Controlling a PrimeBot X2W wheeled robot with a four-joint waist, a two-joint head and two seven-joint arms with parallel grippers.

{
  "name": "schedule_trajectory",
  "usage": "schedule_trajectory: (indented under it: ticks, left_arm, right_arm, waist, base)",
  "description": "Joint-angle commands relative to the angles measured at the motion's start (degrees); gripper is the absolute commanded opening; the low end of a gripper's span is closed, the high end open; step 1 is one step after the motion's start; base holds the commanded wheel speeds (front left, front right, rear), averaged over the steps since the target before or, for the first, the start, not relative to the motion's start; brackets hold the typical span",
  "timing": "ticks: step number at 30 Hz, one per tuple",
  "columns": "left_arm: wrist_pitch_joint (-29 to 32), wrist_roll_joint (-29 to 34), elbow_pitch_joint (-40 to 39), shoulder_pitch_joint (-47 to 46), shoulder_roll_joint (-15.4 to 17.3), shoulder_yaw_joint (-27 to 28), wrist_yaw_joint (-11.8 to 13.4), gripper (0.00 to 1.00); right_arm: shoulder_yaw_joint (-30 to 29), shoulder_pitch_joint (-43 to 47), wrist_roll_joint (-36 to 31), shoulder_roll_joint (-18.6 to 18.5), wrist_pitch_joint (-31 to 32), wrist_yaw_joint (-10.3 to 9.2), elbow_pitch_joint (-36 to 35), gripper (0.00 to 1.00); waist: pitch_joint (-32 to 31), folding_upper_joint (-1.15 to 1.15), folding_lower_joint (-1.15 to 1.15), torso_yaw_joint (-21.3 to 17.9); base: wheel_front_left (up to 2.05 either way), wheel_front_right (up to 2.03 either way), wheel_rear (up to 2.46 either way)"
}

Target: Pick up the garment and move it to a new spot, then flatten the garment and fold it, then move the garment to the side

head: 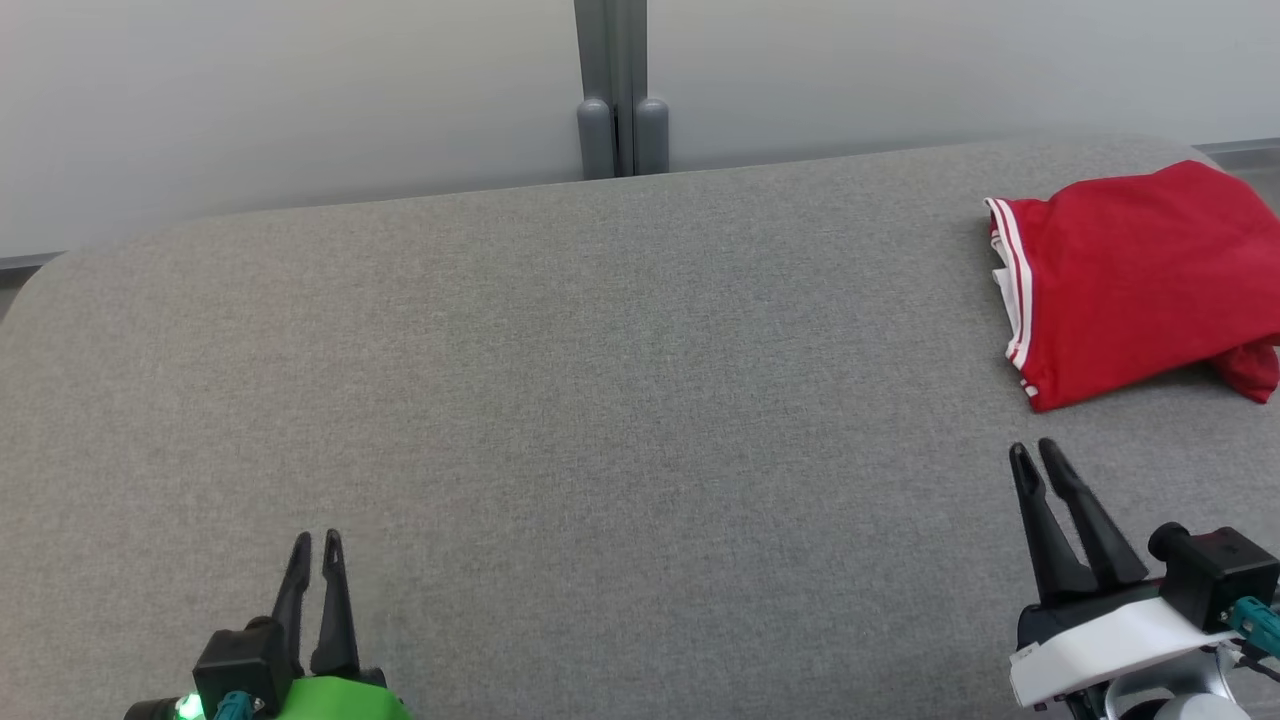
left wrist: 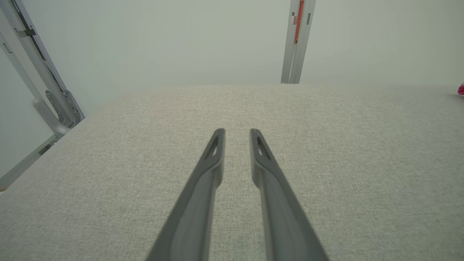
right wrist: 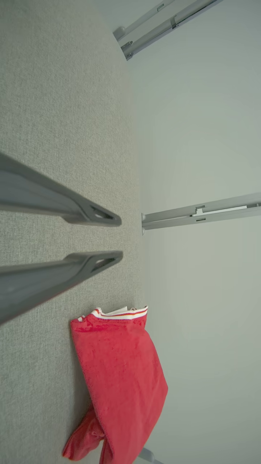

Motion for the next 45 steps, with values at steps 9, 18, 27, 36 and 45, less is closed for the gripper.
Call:
schedule_trajectory:
  ticks: [9,18,27,36,45]
  left_arm:
    - [2.6,-9.7,0.5,-1.2,-0.6,1.8,-1.7,0.00]
    - [4.9,-18.2,0.8,-2.3,-1.1,3.4,-3.2,0.00]
    - [7.0,-26.2,1.1,-3.3,-1.6,4.8,-4.5,0.00]
    - [8.9,-33.3,1.3,-4.2,-2.0,6.1,-5.8,0.00]
    - [10.7,-39.7,1.6,-5.0,-2.4,7.3,-6.9,0.00]
  right_arm:
    - [-0.4,-1.3,10.0,0.4,1.3,-0.01,1.9,0.00]
    - [-1.0,-2.6,18.7,0.8,2.5,-0.01,3.9,0.00]
    - [-1.5,-3.9,26.8,1.3,3.8,-0.01,5.6,0.00]
    - [-2.2,-4.9,33.9,1.8,5.0,-0.02,7.1,0.00]
    - [-2.8,-5.9,40.2,2.3,6.1,-0.01,8.5,0.00]
  waist:
    - [-0.2,0.00,0.00,0.1]
    - [-0.3,0.00,0.00,0.2]
    - [-0.5,0.00,0.00,0.3]
    - [-0.6,0.00,0.00,0.4]
    - [-0.8,0.00,0.00,0.6]
  base:
    - [0.00,0.00,0.00]
    - [0.00,0.00,0.00]
    - [0.00,0.00,0.00]
    - [0.00,0.00,0.00]
    - [0.00,0.00,0.00]
